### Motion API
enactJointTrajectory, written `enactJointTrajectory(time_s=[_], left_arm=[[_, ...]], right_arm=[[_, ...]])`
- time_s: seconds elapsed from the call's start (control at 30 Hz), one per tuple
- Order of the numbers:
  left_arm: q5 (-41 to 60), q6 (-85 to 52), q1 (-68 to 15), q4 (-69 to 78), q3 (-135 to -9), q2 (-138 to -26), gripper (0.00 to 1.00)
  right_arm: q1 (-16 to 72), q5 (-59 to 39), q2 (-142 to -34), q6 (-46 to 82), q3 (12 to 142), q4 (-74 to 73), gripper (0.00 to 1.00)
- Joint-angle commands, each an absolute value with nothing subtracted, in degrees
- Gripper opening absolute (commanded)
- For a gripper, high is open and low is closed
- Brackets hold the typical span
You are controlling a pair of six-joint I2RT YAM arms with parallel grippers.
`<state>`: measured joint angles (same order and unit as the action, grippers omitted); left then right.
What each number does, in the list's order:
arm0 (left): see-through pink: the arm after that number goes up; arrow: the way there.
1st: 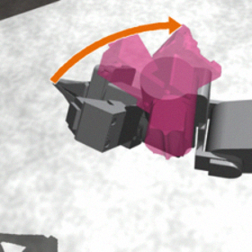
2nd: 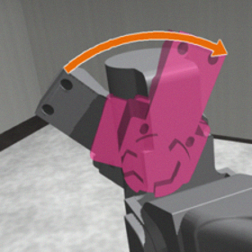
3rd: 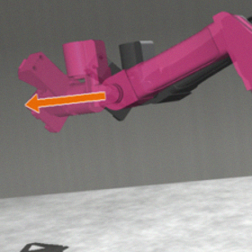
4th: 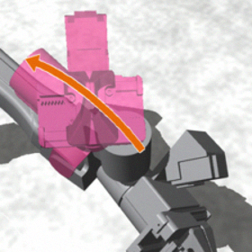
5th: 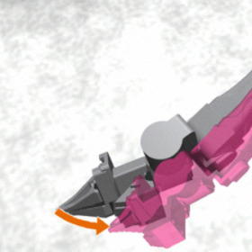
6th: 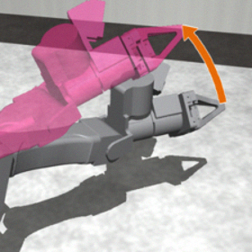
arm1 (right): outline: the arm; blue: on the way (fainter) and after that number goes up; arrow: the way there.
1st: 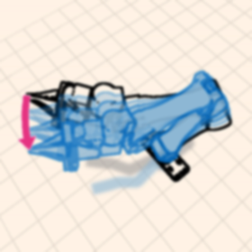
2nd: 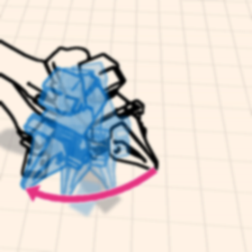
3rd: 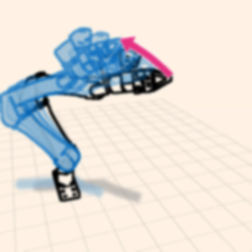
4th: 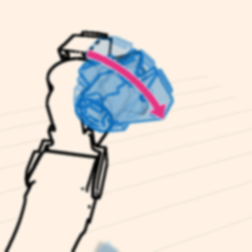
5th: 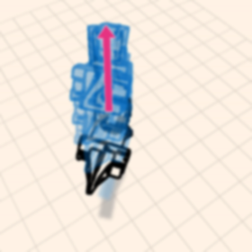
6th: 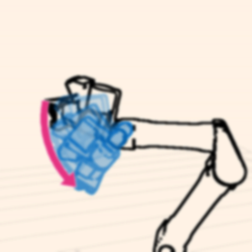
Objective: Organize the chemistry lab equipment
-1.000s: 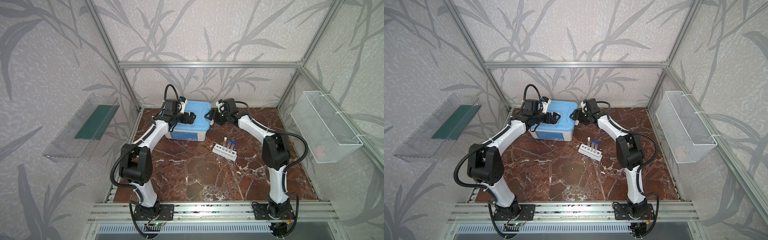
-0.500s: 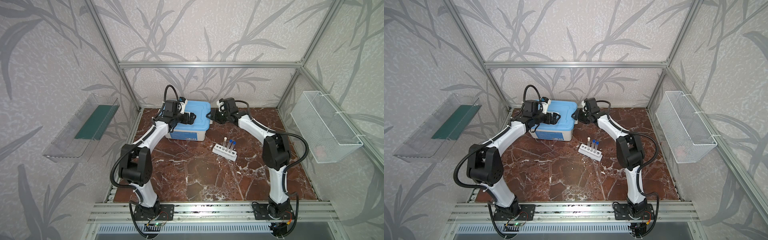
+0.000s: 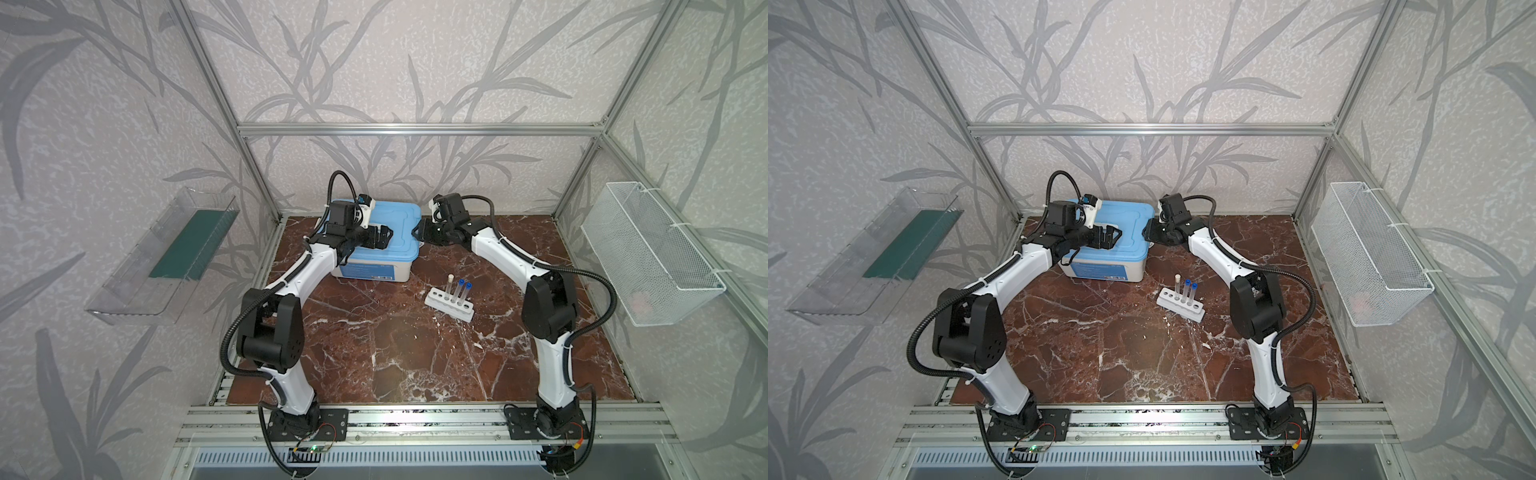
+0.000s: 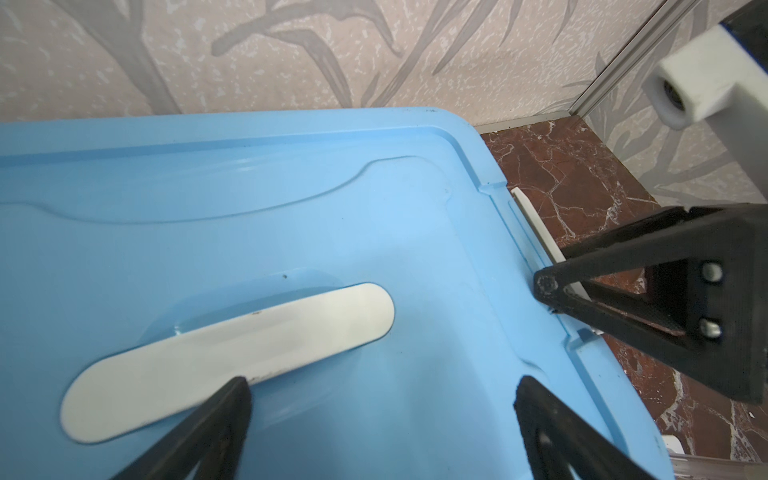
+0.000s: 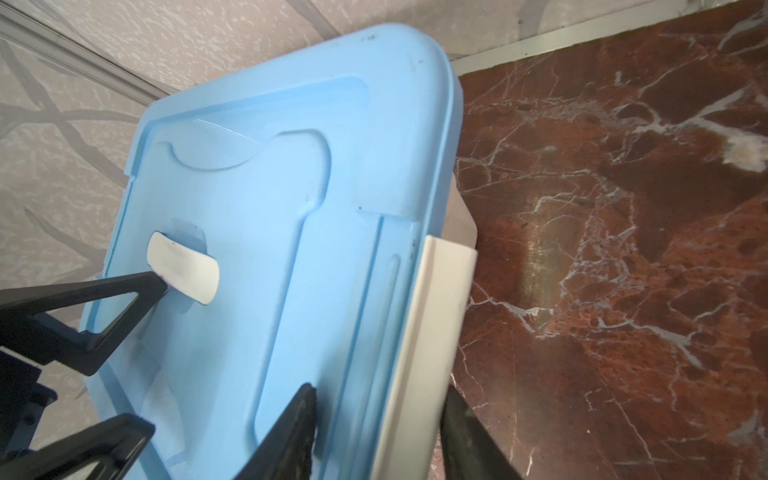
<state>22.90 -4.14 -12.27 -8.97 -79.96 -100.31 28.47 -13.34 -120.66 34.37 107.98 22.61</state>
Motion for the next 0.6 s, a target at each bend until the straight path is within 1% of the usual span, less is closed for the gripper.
enactJointTrajectory(time_s=[0.0,0.57], left_arm=[[24.1,-5.0,-12.2,-11.1,-78.1,-99.3,1.0],[24.9,-5.3,-12.2,-10.8,-78.3,-99.3,1.0]], right_arm=[[29.0,-9.2,-120.1,33.0,109.7,27.0,0.46],[30.4,-3.8,-122.2,32.6,115.7,31.8,0.38]])
